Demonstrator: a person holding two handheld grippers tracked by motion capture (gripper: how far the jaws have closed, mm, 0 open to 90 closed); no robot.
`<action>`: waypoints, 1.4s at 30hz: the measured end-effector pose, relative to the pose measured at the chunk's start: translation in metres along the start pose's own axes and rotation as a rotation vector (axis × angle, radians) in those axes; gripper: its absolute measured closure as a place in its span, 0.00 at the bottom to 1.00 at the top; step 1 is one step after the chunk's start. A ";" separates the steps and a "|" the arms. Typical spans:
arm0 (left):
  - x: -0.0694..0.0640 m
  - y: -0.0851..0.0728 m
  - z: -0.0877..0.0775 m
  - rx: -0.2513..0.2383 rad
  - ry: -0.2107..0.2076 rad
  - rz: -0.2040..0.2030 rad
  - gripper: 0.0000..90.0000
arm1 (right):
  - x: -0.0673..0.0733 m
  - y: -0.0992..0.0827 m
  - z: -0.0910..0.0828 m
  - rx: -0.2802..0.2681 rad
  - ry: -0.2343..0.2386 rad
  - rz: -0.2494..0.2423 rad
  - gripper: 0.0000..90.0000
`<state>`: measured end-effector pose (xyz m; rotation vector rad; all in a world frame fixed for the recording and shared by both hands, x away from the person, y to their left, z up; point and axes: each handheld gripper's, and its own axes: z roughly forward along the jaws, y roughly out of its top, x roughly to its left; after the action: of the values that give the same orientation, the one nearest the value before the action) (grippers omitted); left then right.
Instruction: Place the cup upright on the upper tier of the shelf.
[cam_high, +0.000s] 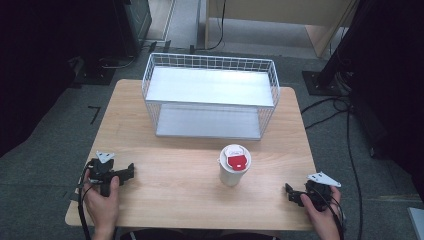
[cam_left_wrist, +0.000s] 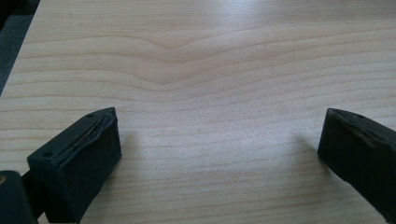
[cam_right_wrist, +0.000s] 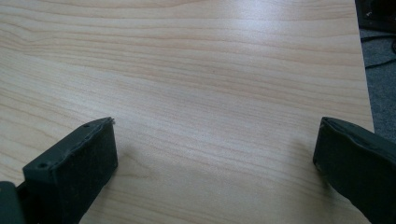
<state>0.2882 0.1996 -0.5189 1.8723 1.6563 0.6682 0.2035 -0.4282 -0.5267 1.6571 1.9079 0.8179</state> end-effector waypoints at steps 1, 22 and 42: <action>0.000 0.000 0.000 0.001 0.000 0.001 0.00 | 0.000 0.000 0.000 -0.001 -0.001 0.000 0.00; 0.000 0.000 0.000 0.001 0.000 0.001 0.00 | 0.037 0.004 -0.001 -0.014 0.095 -0.031 0.00; 0.000 0.000 0.000 0.000 0.000 0.001 0.00 | 0.093 0.013 0.005 -0.022 0.174 -0.107 0.00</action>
<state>0.2882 0.1996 -0.5189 1.8735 1.6555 0.6680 0.2023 -0.3342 -0.5185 1.4993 2.0772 0.9627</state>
